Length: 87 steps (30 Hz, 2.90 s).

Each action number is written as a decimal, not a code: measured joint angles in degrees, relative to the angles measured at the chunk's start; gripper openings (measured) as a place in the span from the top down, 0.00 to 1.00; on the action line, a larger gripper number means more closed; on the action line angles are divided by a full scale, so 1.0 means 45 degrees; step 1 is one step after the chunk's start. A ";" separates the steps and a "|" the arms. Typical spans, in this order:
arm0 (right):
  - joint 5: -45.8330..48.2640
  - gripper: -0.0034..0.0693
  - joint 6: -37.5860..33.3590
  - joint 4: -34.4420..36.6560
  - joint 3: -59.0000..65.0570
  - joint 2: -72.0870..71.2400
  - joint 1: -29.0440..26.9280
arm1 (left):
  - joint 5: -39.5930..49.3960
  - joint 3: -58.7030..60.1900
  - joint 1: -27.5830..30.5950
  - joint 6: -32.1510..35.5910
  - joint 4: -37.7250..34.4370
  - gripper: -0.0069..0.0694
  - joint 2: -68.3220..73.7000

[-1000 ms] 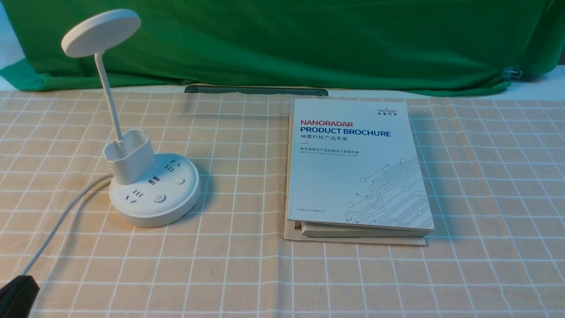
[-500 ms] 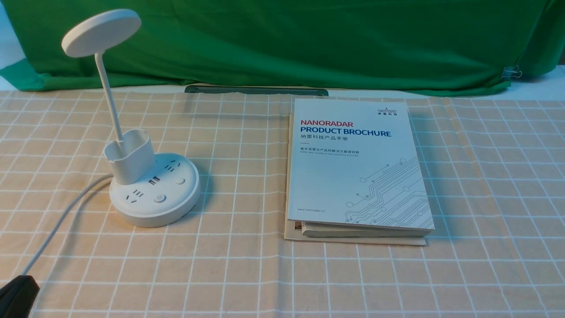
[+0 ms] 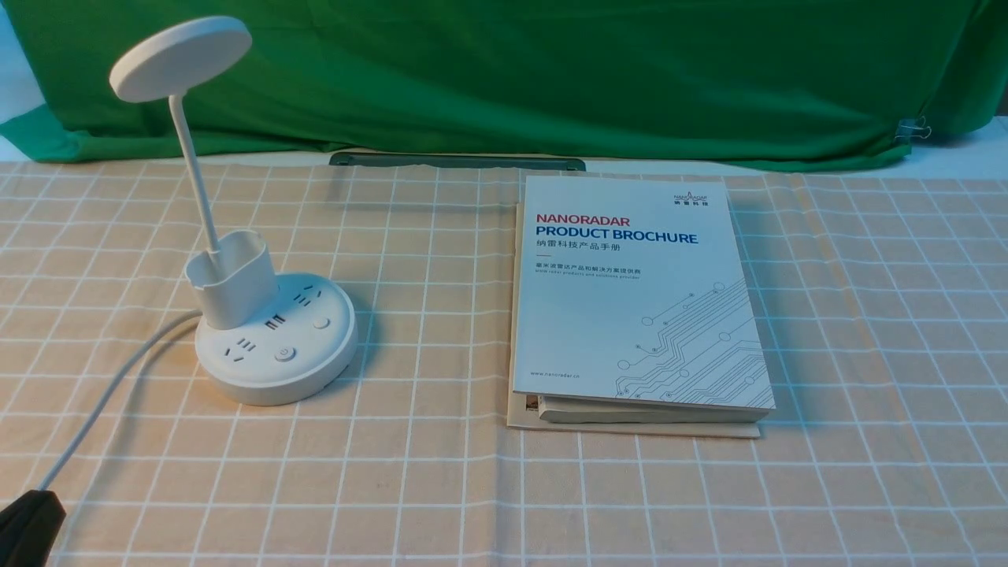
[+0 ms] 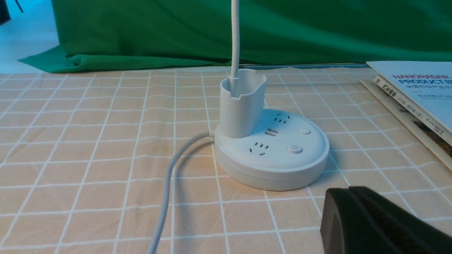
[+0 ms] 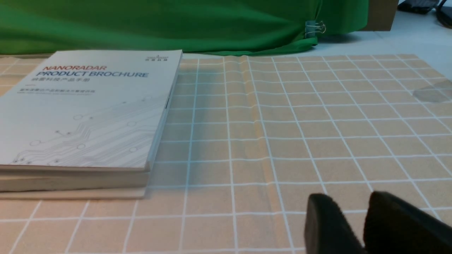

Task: Turn on the table lamp on the light coffee tablecloth with your hand.
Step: 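Press the power button on the lamp base to turn the lamp on with the left gripper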

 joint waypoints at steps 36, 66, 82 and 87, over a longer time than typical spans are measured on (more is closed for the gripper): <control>0.0000 0.63 0.0000 0.0000 0.0000 0.0000 0.0000 | 0.2484 -0.7776 0.0000 -0.2296 0.0545 0.88 0.6727; 0.0000 0.63 0.0000 0.0000 0.0000 0.0000 0.0000 | 0.3971 -1.3951 -0.3242 -0.1547 -0.0774 0.88 2.1476; 0.0000 0.63 0.0000 0.0000 0.0000 0.0000 0.0000 | 0.4285 -1.6363 -0.3008 -0.4150 0.3417 0.88 2.4288; 0.0000 0.63 0.0000 0.0000 0.0000 0.0000 0.0000 | 0.4394 -1.6377 -0.2419 -0.4810 0.2967 0.88 2.4288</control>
